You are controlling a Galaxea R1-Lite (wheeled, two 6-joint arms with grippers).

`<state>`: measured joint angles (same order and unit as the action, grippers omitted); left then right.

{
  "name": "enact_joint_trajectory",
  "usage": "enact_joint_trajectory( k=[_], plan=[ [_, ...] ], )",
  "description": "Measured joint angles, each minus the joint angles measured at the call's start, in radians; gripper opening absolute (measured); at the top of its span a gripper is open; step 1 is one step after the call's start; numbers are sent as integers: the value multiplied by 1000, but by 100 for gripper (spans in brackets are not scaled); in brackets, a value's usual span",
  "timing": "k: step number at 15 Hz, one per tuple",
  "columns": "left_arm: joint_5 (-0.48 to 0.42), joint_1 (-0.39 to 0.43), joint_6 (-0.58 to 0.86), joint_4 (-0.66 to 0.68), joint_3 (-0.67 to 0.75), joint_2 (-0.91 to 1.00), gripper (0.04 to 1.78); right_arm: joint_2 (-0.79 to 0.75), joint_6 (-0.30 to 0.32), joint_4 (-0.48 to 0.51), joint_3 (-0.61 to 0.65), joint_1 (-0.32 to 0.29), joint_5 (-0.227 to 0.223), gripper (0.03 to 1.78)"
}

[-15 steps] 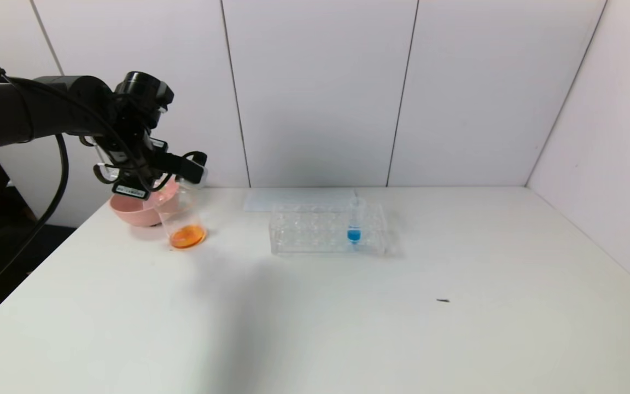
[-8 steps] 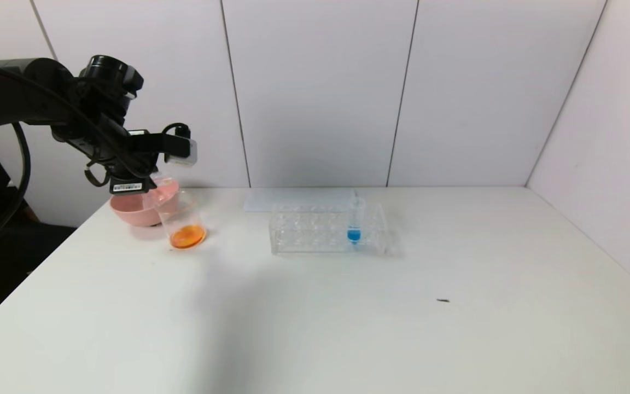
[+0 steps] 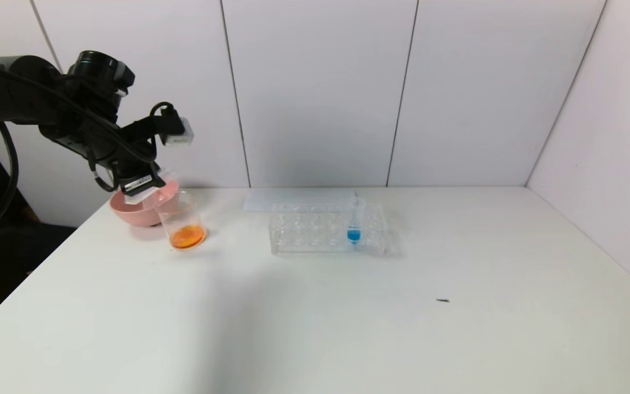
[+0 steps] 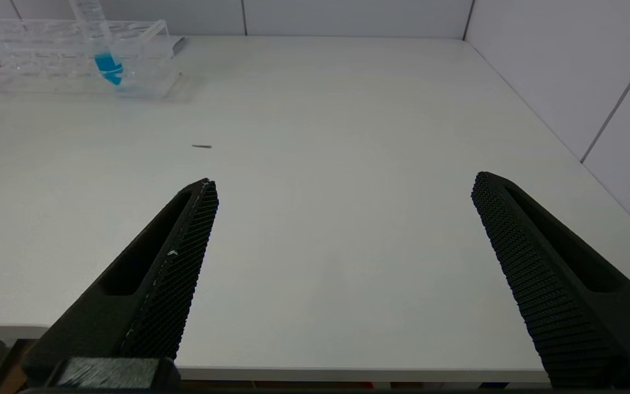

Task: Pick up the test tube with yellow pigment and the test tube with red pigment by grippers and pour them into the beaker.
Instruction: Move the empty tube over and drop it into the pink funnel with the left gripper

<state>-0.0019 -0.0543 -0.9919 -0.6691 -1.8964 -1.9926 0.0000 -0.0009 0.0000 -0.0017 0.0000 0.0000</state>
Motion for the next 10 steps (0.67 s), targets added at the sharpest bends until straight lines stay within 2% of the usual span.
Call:
enact_joint_trajectory(
  k=[3, 10],
  plan=[
    [-33, 1, 78, 126, 73, 23, 44, 0, 0, 0, 0, 0, 0, 170],
    [-38, 50, 278, 421, 223, 84, 44, 0, 0, 0, 0, 0, 0, 170]
  ],
)
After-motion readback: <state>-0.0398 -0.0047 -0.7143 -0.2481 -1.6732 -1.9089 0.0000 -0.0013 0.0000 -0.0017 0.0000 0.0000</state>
